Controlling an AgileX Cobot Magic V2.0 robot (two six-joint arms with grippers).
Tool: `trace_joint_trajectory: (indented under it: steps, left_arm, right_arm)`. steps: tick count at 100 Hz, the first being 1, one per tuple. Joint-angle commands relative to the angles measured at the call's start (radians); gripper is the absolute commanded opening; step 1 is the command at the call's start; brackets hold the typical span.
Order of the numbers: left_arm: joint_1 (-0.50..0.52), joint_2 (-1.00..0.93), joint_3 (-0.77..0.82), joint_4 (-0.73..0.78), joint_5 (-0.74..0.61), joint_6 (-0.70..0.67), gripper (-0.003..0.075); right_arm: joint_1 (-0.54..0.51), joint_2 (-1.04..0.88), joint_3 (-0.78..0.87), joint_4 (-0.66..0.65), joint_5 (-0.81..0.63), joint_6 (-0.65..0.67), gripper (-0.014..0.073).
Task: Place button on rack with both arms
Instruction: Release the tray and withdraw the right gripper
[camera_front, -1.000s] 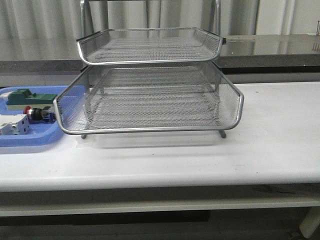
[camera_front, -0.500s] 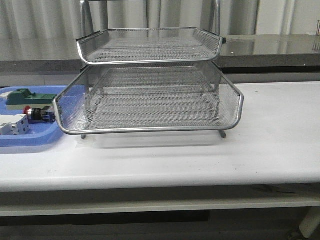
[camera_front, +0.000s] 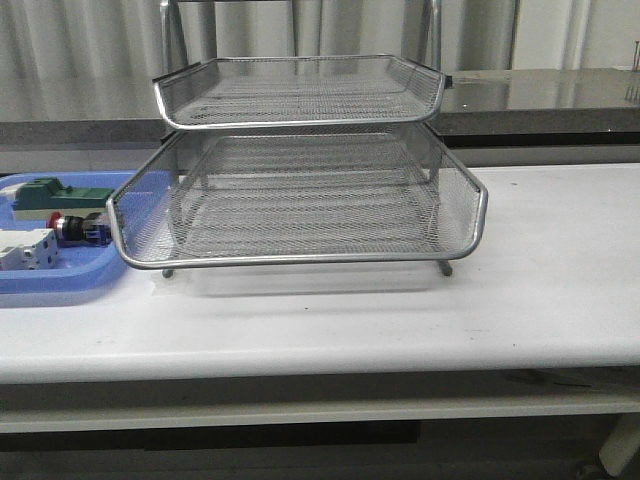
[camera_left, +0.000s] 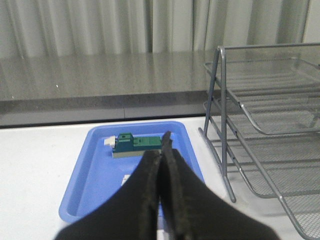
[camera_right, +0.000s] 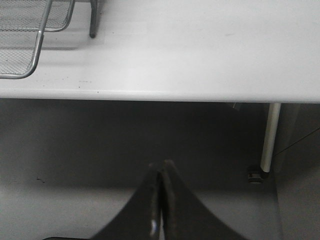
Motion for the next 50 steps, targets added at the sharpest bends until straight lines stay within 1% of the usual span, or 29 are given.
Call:
trace_joint_trajectory:
  steps: [1, 27, 38, 50]
  left_arm:
    - [0.002, 0.137, -0.143, -0.018, 0.037, -0.010, -0.0020]
    - [0.002, 0.500, -0.486, -0.018, 0.363, -0.003, -0.0020]
    - [0.002, 0.641, -0.587, -0.015, 0.486, 0.000, -0.0020]
    - [0.002, 0.768, -0.664, -0.015, 0.564, 0.010, -0.0020]
  right_arm:
    - [-0.001, 0.004, -0.024, -0.018, -0.056, -0.003, -0.0066]
    - [-0.001, 0.004, -0.024, -0.018, -0.056, -0.003, -0.0066]
    - [-0.001, 0.004, -0.024, -0.018, -0.056, -0.003, -0.0066]
    - [-0.001, 0.004, -0.024, -0.018, -0.056, -0.003, -0.0066]
